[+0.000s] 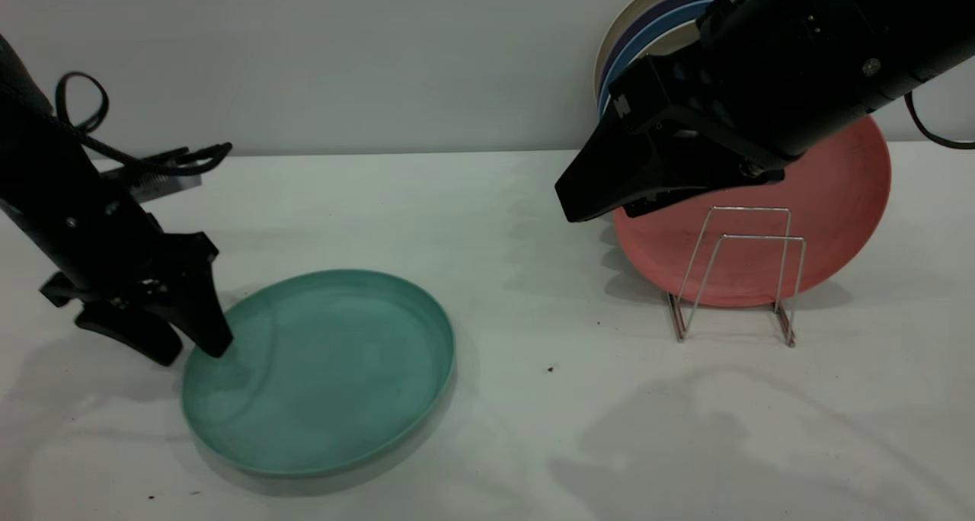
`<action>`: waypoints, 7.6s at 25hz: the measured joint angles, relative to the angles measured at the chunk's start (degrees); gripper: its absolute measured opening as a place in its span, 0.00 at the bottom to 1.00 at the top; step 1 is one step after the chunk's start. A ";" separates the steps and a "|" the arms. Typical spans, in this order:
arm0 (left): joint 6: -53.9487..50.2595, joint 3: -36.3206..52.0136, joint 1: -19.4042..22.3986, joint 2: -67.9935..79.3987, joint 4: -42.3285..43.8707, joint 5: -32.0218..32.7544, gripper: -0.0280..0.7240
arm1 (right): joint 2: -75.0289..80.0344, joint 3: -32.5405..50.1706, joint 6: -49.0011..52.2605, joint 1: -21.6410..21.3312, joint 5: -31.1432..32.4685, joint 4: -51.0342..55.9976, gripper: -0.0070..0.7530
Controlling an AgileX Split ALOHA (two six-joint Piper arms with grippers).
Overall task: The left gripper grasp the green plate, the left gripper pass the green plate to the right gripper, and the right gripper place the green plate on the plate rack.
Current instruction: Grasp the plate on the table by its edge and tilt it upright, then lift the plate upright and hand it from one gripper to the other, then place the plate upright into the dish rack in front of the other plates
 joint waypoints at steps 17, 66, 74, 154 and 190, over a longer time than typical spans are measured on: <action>2.97 -0.06 0.00 3.91 -5.53 -3.47 0.30 | 0.00 0.00 -0.39 0.00 -0.23 0.53 0.64; 42.02 -0.07 -7.62 -7.88 -26.67 11.31 0.06 | 20.18 -13.71 -3.93 -6.28 19.39 8.01 0.62; 43.35 -0.07 -7.94 -7.98 -28.18 12.40 0.07 | 20.43 -13.71 -3.91 -6.58 17.20 8.24 0.23; 35.44 0.04 -6.68 -21.92 -22.02 13.24 0.82 | 4.87 -13.71 -59.62 -27.87 6.93 -5.39 0.14; 35.21 0.04 -6.68 -21.92 -21.97 13.19 0.82 | 8.42 -13.71 -56.46 -27.91 14.46 -1.85 0.66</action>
